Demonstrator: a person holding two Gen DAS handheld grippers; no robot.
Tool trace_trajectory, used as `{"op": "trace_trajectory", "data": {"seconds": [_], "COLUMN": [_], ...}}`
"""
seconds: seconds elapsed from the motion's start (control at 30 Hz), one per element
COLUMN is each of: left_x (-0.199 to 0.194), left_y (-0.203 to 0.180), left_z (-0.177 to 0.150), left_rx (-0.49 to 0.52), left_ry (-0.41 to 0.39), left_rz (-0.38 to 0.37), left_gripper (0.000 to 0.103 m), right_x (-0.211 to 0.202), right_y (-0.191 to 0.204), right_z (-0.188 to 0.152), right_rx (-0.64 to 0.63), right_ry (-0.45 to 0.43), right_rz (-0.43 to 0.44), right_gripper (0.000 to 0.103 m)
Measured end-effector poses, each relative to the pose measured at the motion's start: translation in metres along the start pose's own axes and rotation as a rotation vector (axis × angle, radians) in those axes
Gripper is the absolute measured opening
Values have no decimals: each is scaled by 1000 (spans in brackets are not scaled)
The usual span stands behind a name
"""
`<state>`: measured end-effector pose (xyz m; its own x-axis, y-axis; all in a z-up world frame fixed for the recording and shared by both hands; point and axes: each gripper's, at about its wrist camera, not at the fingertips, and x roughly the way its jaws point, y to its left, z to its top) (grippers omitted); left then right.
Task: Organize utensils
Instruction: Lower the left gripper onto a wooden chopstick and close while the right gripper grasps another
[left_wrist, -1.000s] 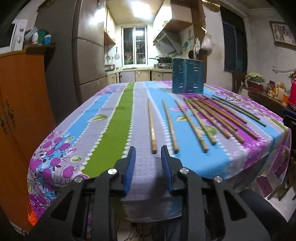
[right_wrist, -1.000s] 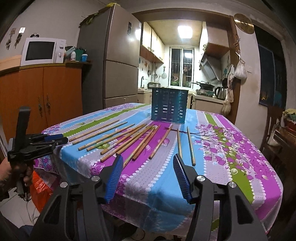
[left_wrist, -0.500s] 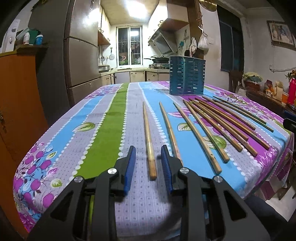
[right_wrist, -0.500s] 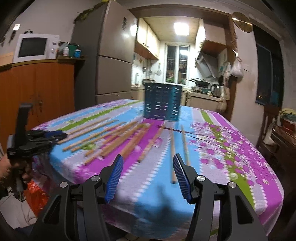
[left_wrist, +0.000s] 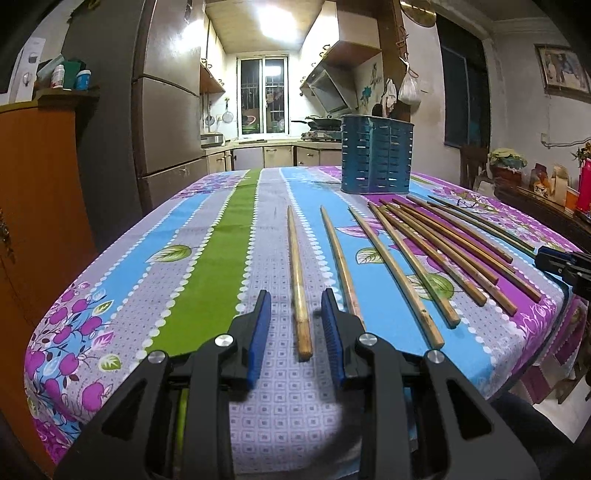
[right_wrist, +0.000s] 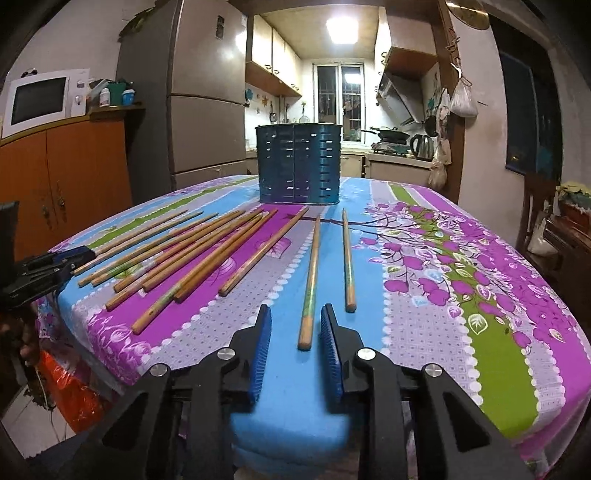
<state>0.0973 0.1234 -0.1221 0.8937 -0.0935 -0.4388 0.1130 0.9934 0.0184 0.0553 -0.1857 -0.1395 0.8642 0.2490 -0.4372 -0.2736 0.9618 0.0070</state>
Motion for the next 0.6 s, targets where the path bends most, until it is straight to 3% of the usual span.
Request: {"op": "trace_trajectory", "data": {"seconds": [0.13,0.43,0.47,0.5,0.6], "left_x": [2,-2,-2,-2,-3], "left_y": [-1,-1,-2,-2,-2], "left_z": [0,-5,-5,-5,-5], "left_rx": [-3,-13,-12,-13,-29], "left_ry": [-6,-33,-35,-36,-36], "left_rz": [5,19,25,35,41], "left_gripper": [27,23,11,6,5], "right_x": [7,2,2,2,2], "right_y": [-2,-2,-2,-2,-3], "right_z": [2,-5,-5,-6,-6], "right_rx": [22,35,37,45,65], "right_ry": [-8,-30,-34,-41,-55], "right_rz": [-5,-19,-20,-21,-21], "right_gripper": [19,17,10,9,8]}}
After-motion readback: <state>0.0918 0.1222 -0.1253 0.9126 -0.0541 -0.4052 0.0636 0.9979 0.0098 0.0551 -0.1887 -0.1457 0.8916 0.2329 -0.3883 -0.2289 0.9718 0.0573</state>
